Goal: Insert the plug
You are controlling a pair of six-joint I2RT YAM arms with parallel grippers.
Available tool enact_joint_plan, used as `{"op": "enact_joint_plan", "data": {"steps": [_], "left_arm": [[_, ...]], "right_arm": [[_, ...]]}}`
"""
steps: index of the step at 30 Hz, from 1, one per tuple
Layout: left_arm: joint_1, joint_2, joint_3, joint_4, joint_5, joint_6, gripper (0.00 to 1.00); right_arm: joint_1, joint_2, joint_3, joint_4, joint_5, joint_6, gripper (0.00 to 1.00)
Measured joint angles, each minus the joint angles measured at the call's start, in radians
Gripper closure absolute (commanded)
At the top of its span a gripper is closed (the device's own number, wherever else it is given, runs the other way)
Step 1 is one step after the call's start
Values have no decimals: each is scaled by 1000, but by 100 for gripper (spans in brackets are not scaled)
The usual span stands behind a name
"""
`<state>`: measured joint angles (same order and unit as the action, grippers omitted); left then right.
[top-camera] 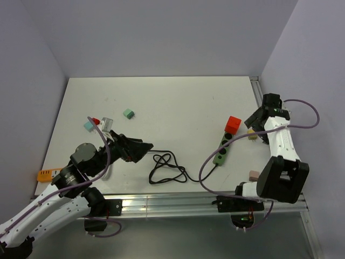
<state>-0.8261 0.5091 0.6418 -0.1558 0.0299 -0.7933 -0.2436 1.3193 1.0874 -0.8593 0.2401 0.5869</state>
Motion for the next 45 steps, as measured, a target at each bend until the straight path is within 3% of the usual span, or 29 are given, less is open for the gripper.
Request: {"op": "enact_joint_plan", "data": {"steps": [7,22,28,34,35,36,37,38,41,45], "left_arm": [[0,14,0,-11,-2,43,0],[0,47,15,-34,-19,100,1],[0,60,19,-43,-20,101,1],[0,67,21,-46,-19,98,0],[0,68,21,-48,-19,97,1],[0,70,24,-53,-19,97,1],[0,71,26,-54,-19,96,0],[0,71,30,-56,-19,95,1],[0,70,45,-77,-19,92,2],[0,55,74,-113,-16,92,7]], "right_arm": [[-128,214,-5,63,-72,33,6],[-132,420,95,143,-117,113,9],[-132,497,106,168,-127,130,19],[-132,512,106,183,-136,127,57],[-132,512,106,187,-137,126,70],[-132,512,106,190,-140,125,75],[-132,510,105,194,-146,122,90],[-132,506,100,202,-152,119,96],[-130,461,65,220,-169,111,100],[-100,247,-51,237,-185,118,100]]}}
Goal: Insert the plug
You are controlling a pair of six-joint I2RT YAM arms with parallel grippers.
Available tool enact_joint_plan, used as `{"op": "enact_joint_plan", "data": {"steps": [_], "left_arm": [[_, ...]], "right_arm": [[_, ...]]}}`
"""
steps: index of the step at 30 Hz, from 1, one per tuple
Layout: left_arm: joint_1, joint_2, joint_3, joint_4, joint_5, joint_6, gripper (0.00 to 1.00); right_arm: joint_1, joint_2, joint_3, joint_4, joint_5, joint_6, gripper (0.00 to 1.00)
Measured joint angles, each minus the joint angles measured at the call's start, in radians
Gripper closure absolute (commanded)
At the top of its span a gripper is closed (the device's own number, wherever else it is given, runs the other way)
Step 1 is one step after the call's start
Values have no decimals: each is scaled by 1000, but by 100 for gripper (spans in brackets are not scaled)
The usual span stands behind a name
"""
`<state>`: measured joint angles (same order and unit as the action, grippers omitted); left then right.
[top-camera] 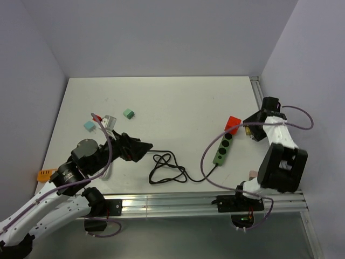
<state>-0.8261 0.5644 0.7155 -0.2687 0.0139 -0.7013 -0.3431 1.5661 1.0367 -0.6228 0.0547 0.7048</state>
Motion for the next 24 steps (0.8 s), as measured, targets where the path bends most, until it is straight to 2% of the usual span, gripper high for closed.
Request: {"op": "enact_joint_plan", "data": {"steps": [3,6,9,11,12,17,21,24], "left_arm": [[0,-14,16,-11,7,-1,17],[0,-24,33,-14,27,-4,29],[0,-24,38,-4,58,-14,31],[0,-23,38,10,82,-19,28],[0,-22,38,24,97,-21,20],[0,5,31,134,177,-18,2],[0,47,-1,242,258,-13,1],[0,69,-53,344,321,-13,0]], "right_arm": [[60,-226,-66,2,-13,28,100],[179,-484,-106,-10,-19,80,100],[320,-650,-99,-30,-37,122,100],[429,-703,-83,-46,-72,133,100],[481,-721,-72,-50,-113,132,100],[737,-716,-59,-5,-303,89,100],[924,-710,-128,98,-447,59,100],[998,-728,-197,214,-552,73,100]]}}
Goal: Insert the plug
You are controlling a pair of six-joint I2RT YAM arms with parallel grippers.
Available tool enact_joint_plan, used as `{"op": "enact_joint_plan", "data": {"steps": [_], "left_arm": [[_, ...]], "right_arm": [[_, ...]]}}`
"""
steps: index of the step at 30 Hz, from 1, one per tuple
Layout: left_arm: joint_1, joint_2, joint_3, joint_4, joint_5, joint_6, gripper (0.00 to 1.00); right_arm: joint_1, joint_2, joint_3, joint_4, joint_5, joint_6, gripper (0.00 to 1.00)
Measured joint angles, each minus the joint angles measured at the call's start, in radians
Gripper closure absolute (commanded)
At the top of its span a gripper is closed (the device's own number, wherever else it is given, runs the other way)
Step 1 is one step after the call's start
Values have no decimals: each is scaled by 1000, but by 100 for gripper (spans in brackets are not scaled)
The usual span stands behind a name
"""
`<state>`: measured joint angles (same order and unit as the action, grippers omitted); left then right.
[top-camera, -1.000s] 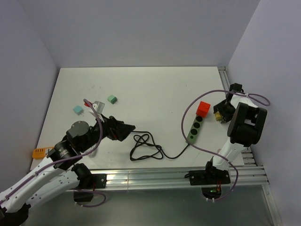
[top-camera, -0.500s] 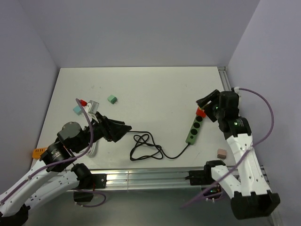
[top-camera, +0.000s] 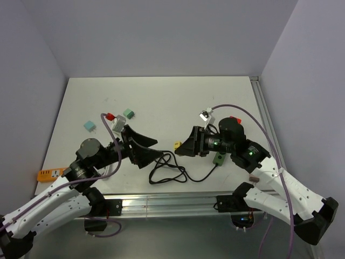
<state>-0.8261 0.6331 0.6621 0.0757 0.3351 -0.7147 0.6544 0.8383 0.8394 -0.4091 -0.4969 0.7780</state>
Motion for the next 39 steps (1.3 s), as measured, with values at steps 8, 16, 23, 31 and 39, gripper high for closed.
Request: {"op": "enact_joint_plan", "data": {"steps": [8,16,23,31,39], "left_arm": [[0,-76,-200,311,56,12,1],[0,-82,-294,629,71,78,0],[-4,-18,-299,766,71,154,1],[-13,69,-291,810,99,163,3],[-25,120,-264,817,139,163,7]], "right_arm": [[55,-15,-23,262,-161,126,100],[61,18,-21,424,-235,288,100],[89,43,-21,495,-241,393,100],[137,66,-21,537,-232,438,100],[174,89,-20,565,-220,452,100]]}}
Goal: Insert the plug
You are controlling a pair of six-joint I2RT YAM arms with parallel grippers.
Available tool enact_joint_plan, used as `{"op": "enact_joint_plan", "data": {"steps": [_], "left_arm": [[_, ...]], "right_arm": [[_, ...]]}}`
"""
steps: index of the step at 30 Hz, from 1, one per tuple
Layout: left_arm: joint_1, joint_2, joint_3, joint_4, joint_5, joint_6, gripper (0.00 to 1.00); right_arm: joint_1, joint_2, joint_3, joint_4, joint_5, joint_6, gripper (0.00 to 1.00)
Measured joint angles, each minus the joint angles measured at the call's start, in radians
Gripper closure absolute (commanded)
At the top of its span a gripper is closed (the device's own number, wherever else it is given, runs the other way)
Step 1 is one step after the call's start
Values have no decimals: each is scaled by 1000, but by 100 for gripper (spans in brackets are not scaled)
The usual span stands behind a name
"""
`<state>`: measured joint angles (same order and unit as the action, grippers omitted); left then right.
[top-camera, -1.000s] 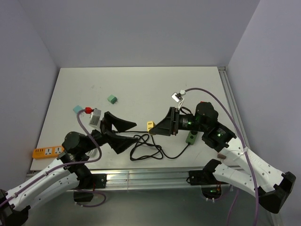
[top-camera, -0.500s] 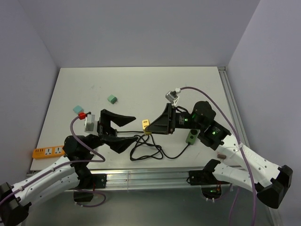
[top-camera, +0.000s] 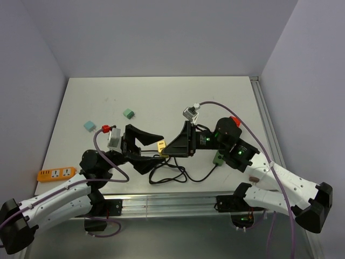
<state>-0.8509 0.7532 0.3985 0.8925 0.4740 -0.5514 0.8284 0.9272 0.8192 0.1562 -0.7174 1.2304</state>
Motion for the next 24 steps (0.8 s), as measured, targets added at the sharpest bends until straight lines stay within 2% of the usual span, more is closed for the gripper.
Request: {"op": "enact_joint_plan", "data": {"steps": [7,17,20,21,23,24], "left_arm": [[-10,18,8,10,8,-2,12],[-15,17,8,25,8,-3,27],[-19,17,10,28,9,-4,39],[-20,17,10,31,10,-4,49],[-23,16,12,38,17,-8,64],[-23,15,13,39,20,-3,85]], "right_arm": [[10,16,0,10,7,6,100],[36,26,0,21,20,21,100],[39,32,0,25,27,31,100],[39,34,1,26,29,33,100],[39,39,5,30,38,38,100],[40,43,8,32,39,44,87]]}}
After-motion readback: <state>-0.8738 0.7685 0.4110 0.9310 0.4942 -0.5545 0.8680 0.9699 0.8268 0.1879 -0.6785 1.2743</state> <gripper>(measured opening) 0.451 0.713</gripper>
